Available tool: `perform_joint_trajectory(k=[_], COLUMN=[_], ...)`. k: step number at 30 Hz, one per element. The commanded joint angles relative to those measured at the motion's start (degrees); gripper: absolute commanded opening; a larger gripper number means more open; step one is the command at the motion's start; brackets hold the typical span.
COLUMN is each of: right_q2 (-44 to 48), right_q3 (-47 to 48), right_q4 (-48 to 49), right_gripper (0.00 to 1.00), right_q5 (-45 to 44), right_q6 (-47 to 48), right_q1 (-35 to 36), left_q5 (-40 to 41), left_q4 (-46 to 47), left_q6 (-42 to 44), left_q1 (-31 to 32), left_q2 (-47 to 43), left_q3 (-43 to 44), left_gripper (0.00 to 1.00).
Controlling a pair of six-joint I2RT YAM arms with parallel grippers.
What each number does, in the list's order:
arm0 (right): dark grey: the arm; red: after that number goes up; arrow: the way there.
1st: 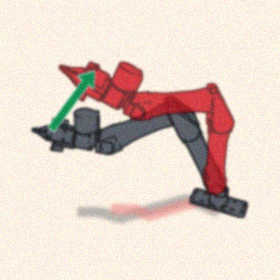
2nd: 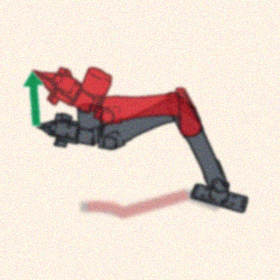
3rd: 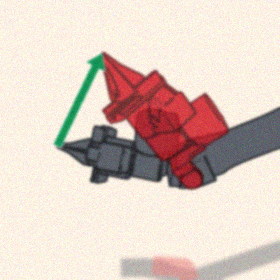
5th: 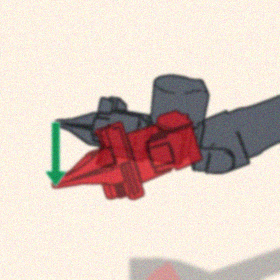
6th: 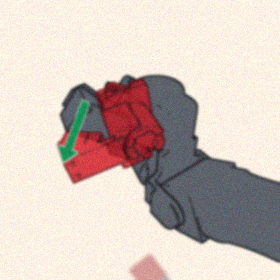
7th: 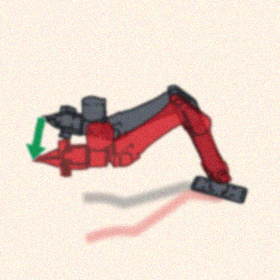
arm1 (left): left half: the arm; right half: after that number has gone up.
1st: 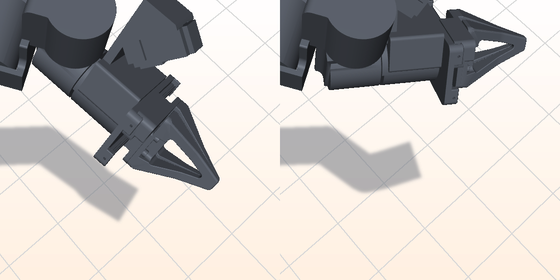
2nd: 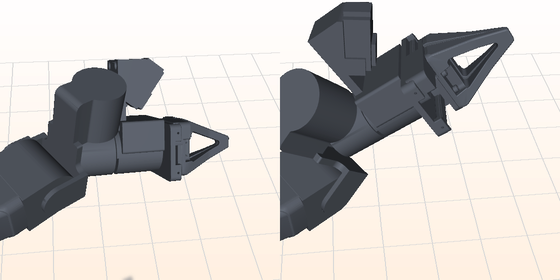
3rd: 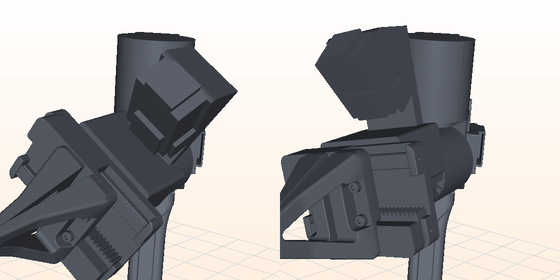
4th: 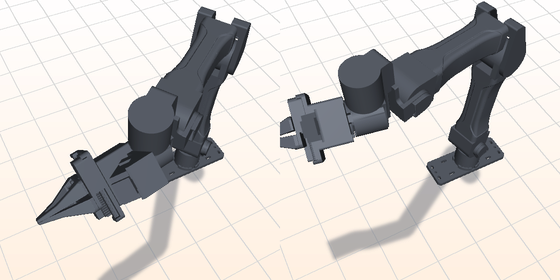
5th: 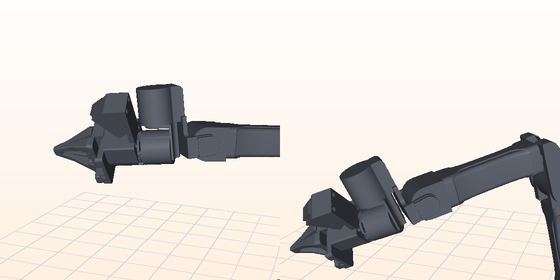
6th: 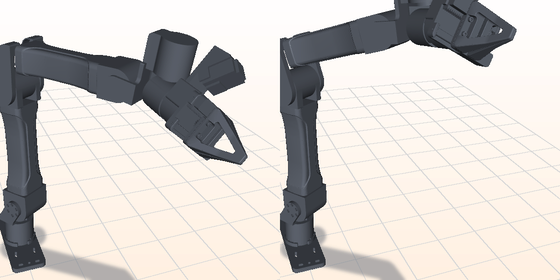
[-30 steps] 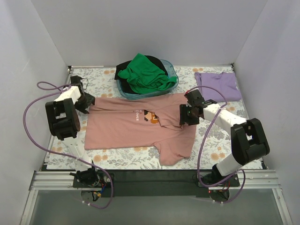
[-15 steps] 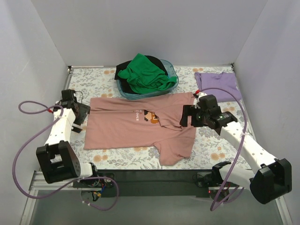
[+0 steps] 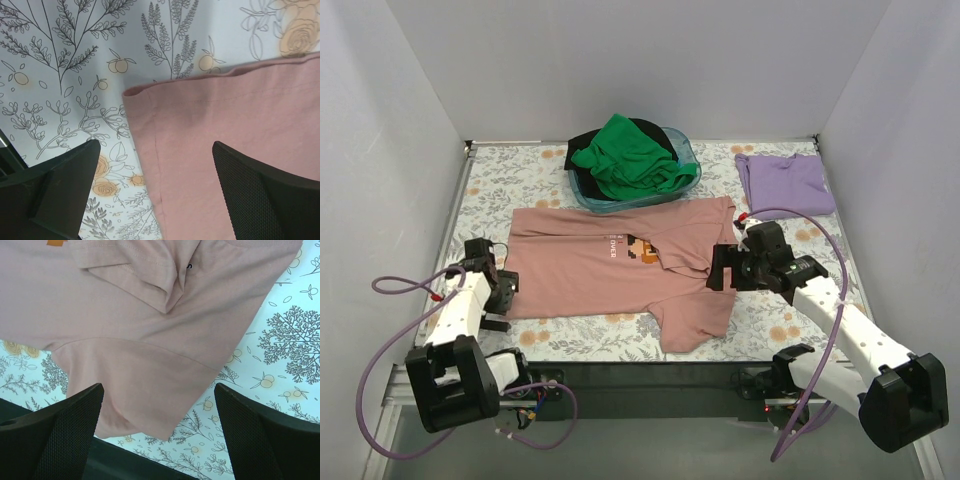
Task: Fold and stack the t-shirts
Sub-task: Fold the tshirt
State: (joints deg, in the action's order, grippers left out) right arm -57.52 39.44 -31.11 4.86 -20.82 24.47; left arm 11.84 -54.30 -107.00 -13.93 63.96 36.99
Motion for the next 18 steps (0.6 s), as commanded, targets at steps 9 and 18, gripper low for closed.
perform_joint_trajectory(k=[9,18], right_q2=[2.58,3.38], right_q3=[-1.03,-0.86], right_q4=[1.23,-6.05], right_gripper=[0.98,0.94], right_q5=[0.93,-14.17], right_q6=[0.95,-8.59], right_q1=[0.40,25.78], left_q5=[2.49,2.31], left_q4=[7.10,10.54], left_q6=[-3.48,-0.85], left_q1=[-0.39,-0.57], left_q2=[3.53,10.04], left_q3=[-3.86,-2.02], left_gripper=[0.55,0.00])
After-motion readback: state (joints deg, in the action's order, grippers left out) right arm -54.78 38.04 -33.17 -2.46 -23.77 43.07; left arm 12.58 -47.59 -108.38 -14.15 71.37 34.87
